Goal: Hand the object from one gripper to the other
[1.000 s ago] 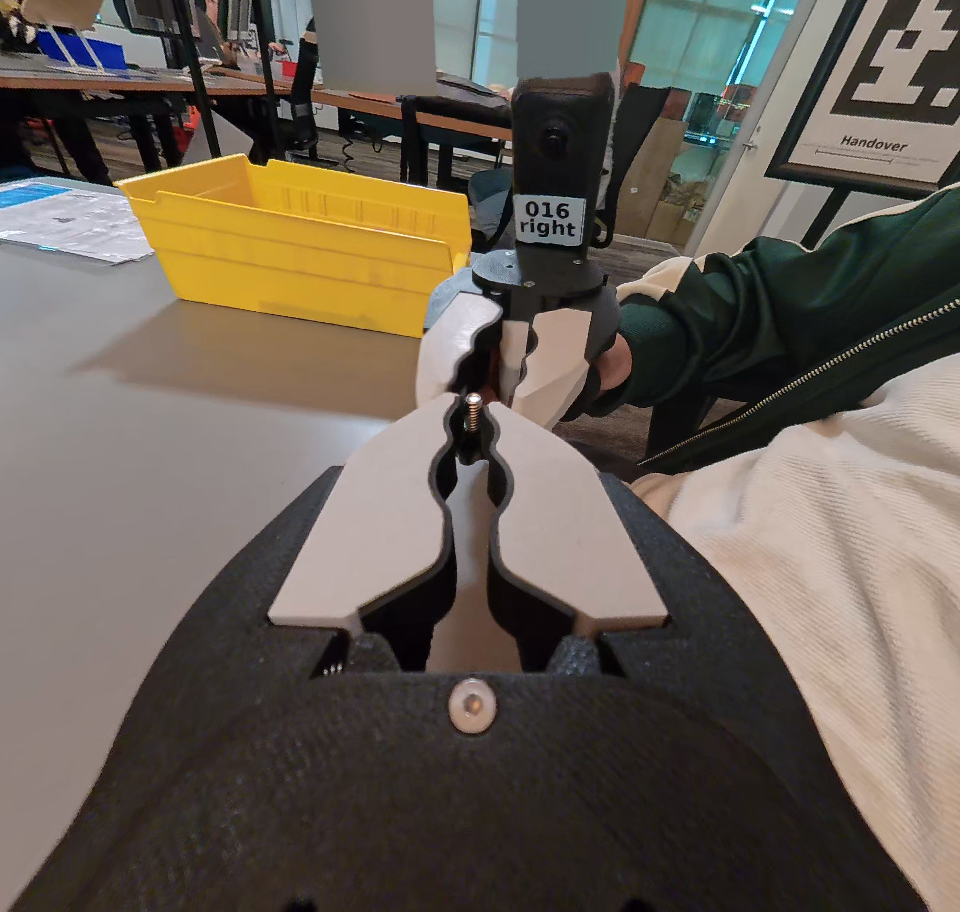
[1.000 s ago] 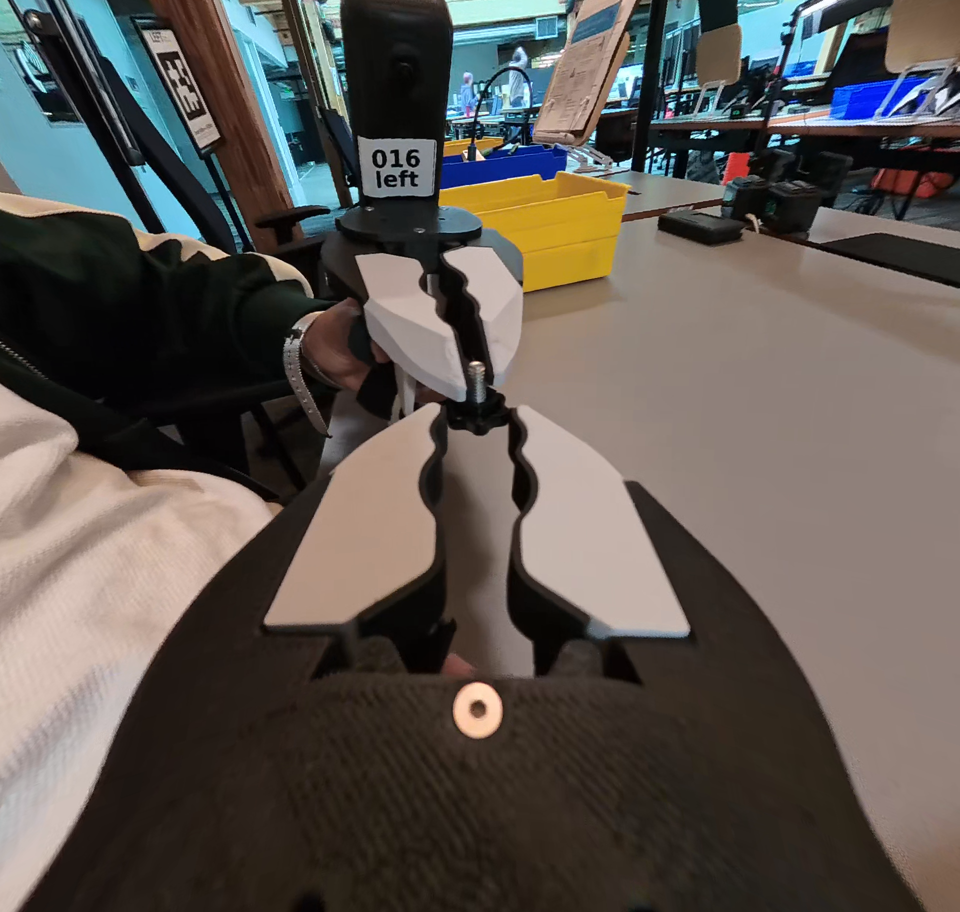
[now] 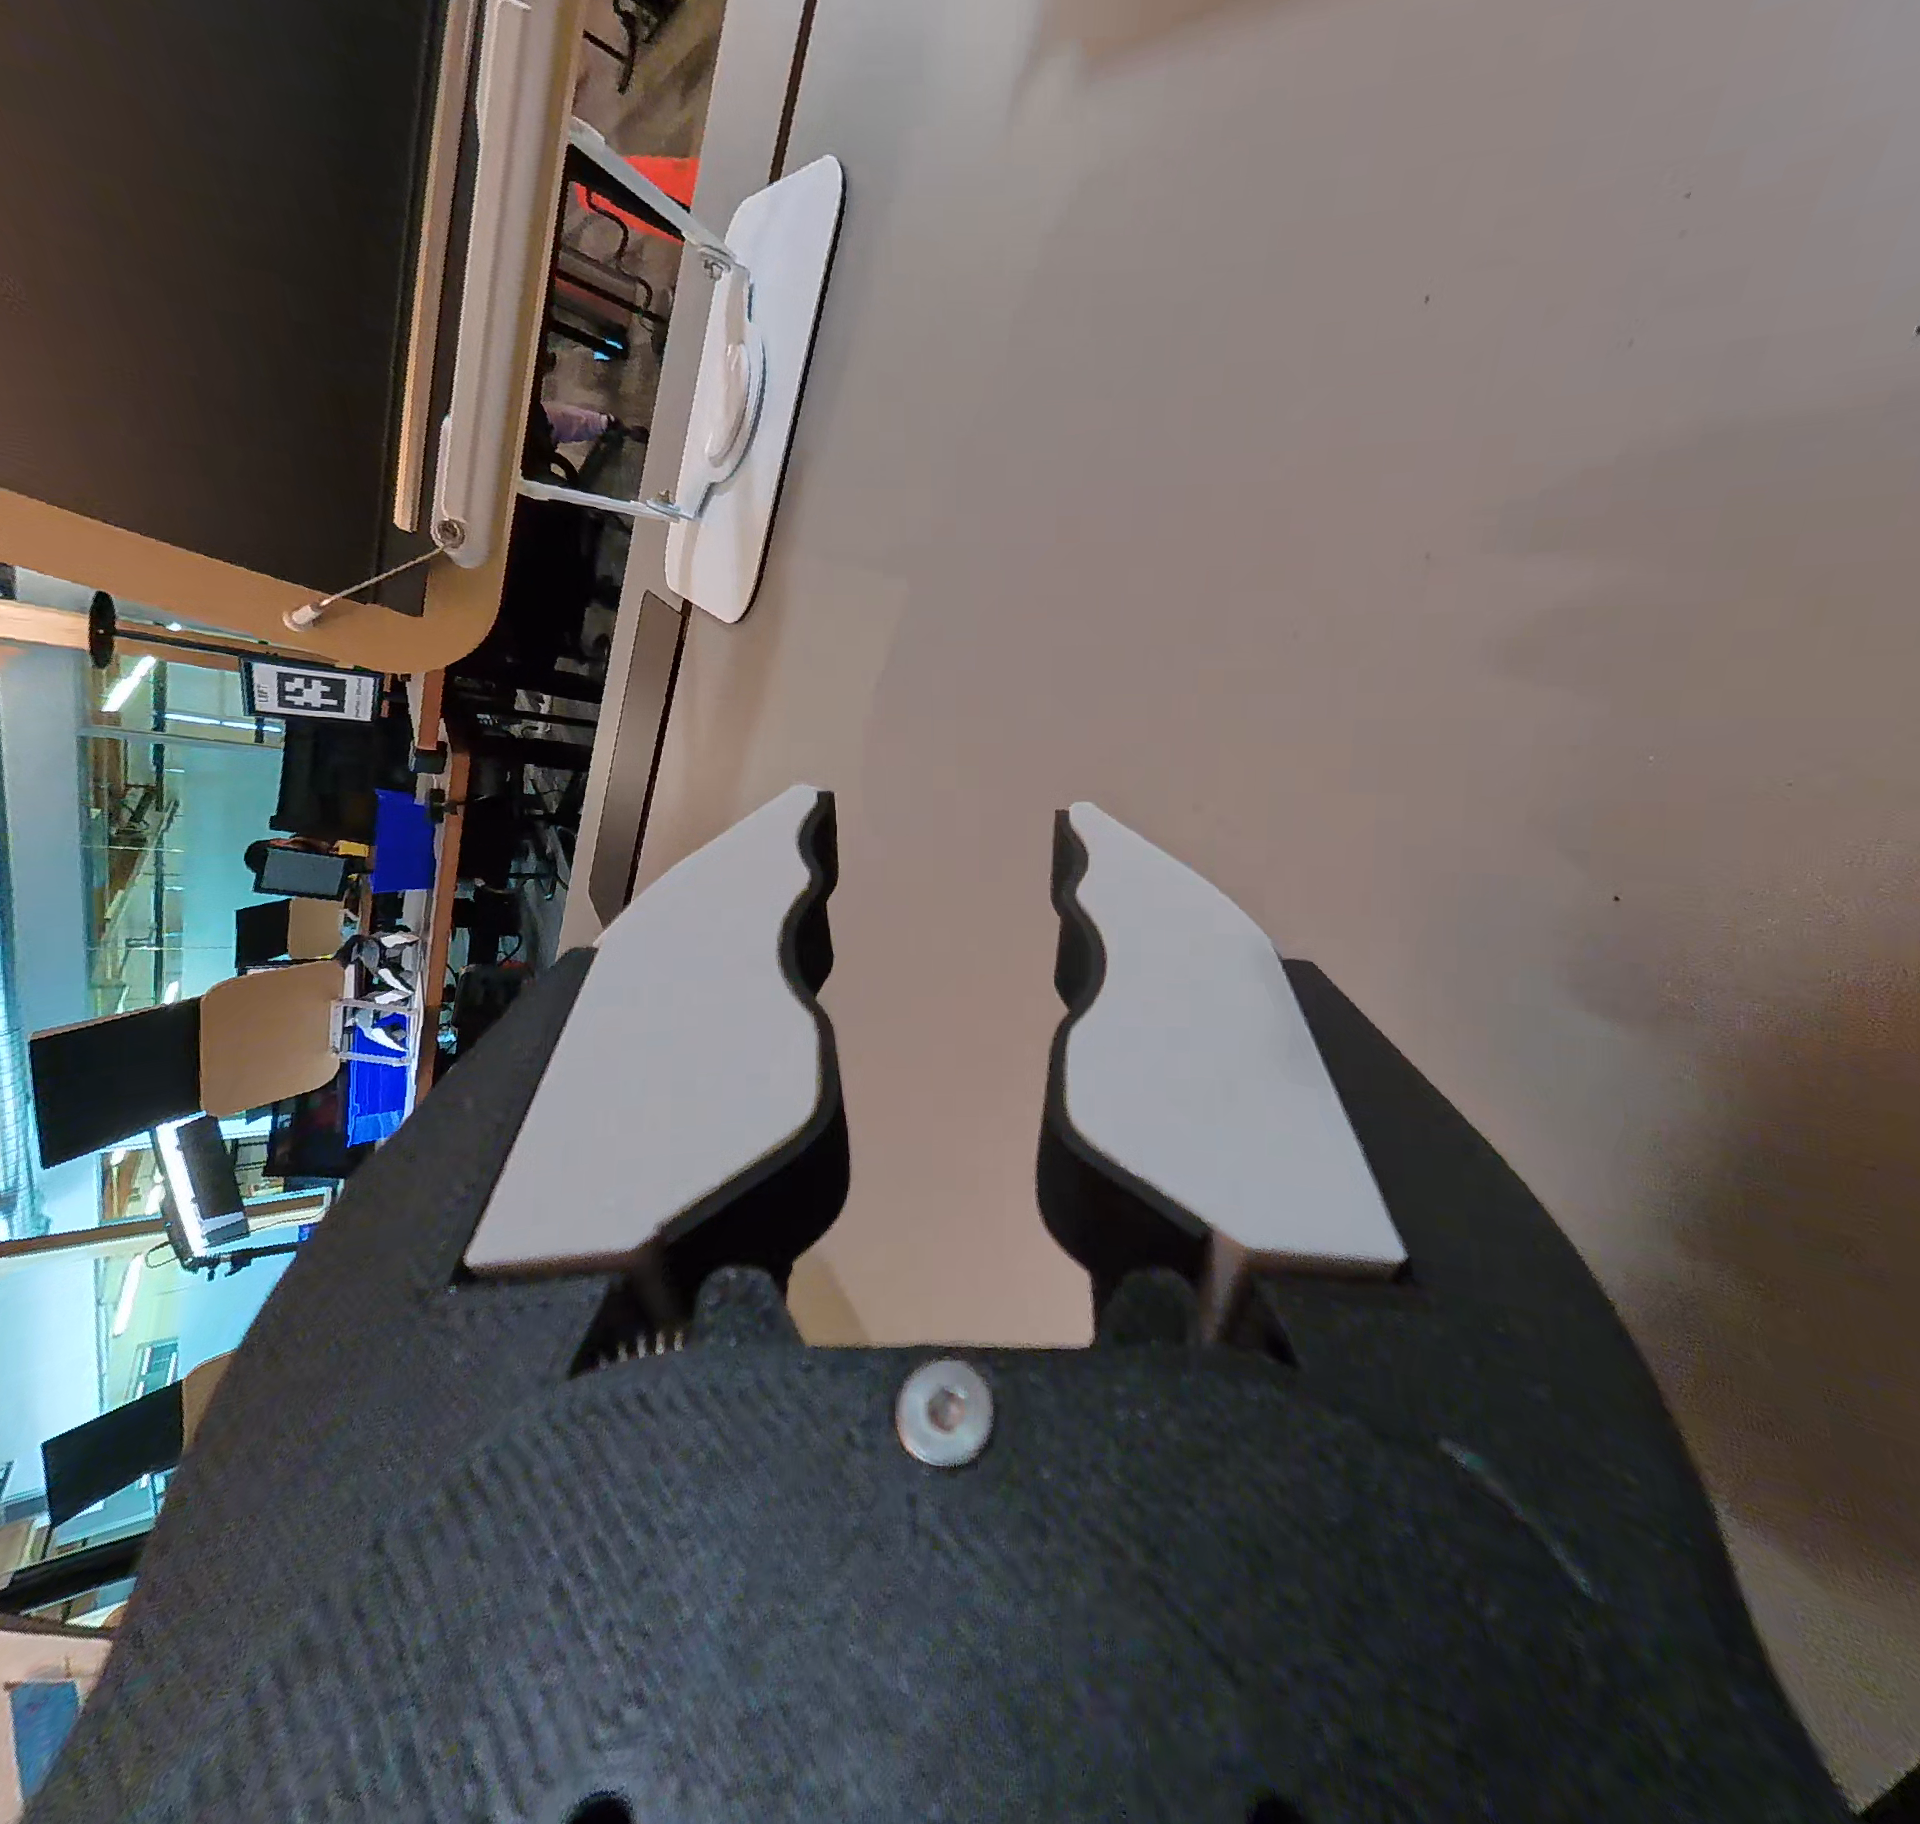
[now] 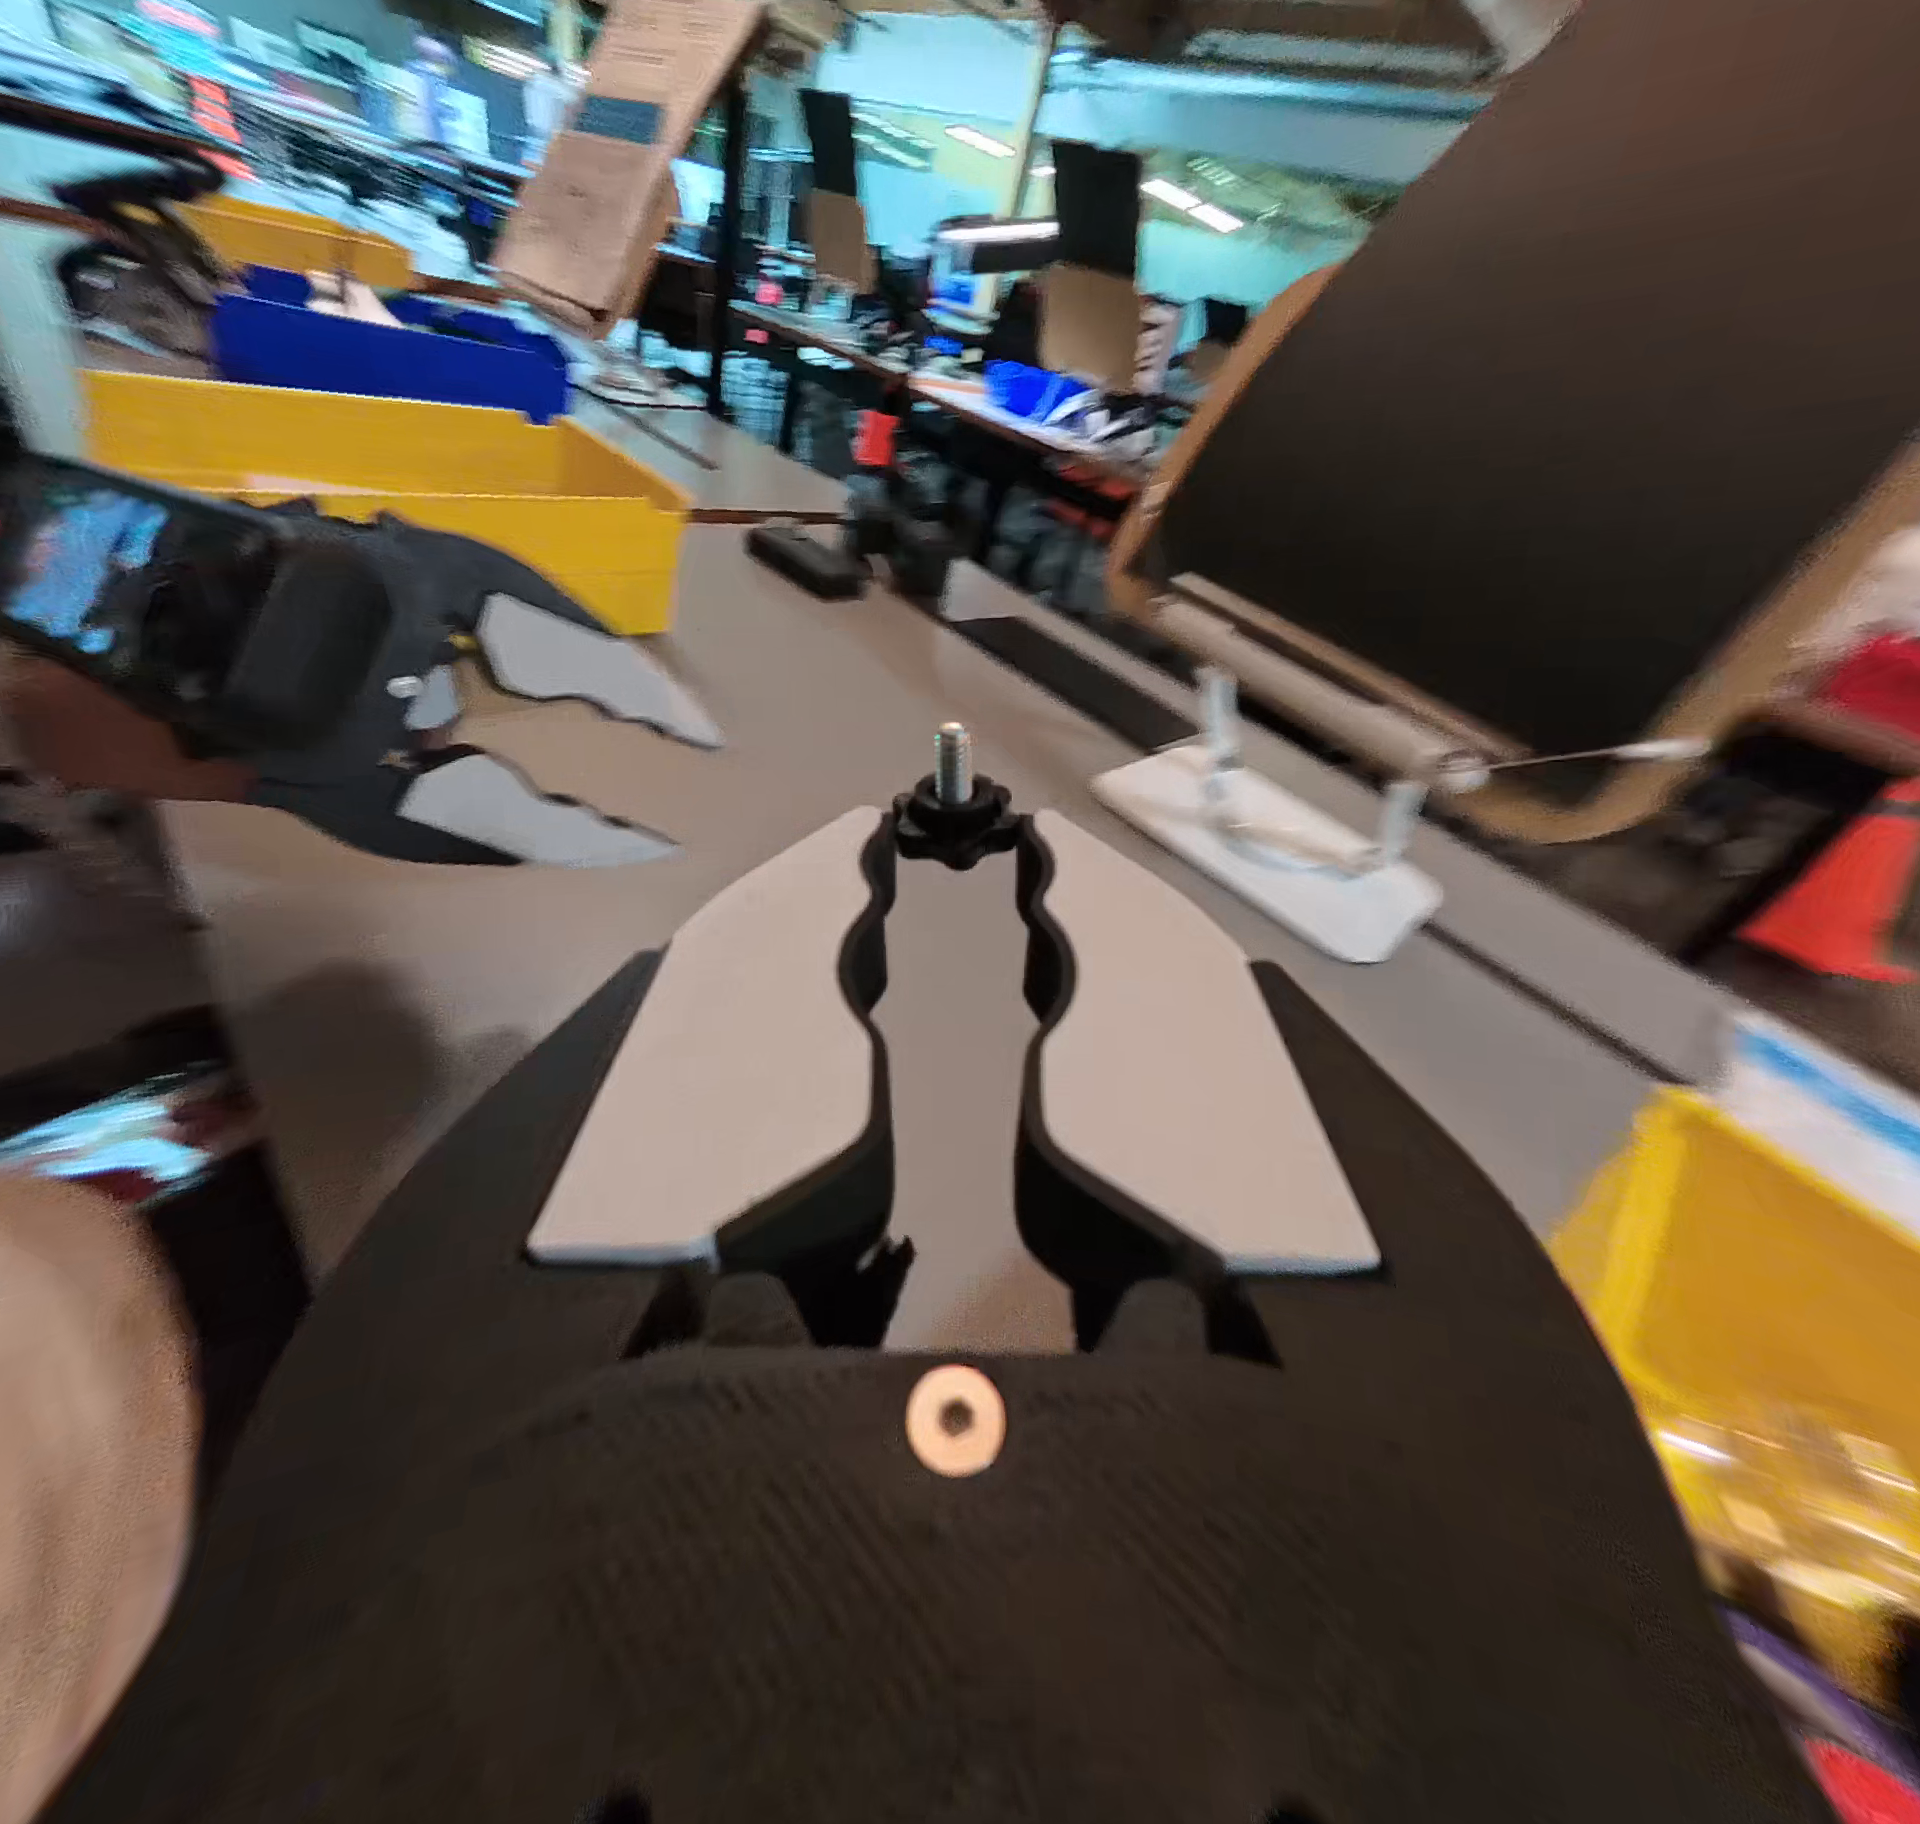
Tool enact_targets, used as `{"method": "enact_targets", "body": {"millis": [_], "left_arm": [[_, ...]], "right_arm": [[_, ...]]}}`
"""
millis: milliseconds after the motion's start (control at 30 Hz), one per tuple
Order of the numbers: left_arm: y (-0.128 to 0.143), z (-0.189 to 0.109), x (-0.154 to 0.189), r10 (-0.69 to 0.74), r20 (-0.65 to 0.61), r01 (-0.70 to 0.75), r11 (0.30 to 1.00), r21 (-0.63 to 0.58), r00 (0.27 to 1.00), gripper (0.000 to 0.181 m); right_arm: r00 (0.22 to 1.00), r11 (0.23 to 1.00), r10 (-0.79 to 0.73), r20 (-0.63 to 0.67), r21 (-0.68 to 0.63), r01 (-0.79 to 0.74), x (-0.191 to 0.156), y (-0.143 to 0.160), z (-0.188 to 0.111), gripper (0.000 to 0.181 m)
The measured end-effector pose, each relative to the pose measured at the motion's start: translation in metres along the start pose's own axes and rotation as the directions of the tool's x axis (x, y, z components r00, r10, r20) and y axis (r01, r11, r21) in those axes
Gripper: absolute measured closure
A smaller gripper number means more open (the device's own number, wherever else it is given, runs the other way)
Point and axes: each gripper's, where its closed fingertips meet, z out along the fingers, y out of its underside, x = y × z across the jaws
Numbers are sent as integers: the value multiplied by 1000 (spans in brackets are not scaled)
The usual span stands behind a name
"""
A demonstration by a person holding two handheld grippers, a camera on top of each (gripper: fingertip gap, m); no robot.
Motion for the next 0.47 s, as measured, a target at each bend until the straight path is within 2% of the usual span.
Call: {"method": "enact_targets", "body": {"millis": [100, 167, 300, 367, 467], "left_arm": [[2, 2, 3, 3, -7, -3, 1000, -16, 1000, 141], [4, 4, 5, 5, -18, -5, 1000, -24, 1000, 140], [-1, 6, 19, -30, -105, 32, 999, 18, 994, 135], [-5, 6, 26, -76, -169, 86, 995, 52, 983, 133], [-11, 5, 31, -147, -255, 176, 980, 94, 956, 133]], "right_arm": [[979, 998, -66, -194, -7, 66, 54, -15, -34, 159], [940, 997, -82, -330, -40, 73, 95, -10, -62, 159], [850, 996, -8, -527, -81, -41, 160, 35, -111, 159], [824, 986, 73, -562, -81, -142, 175, 59, -123, 159], [799, 969, 117, -589, -108, -222, 188, 80, -130, 159]]}}
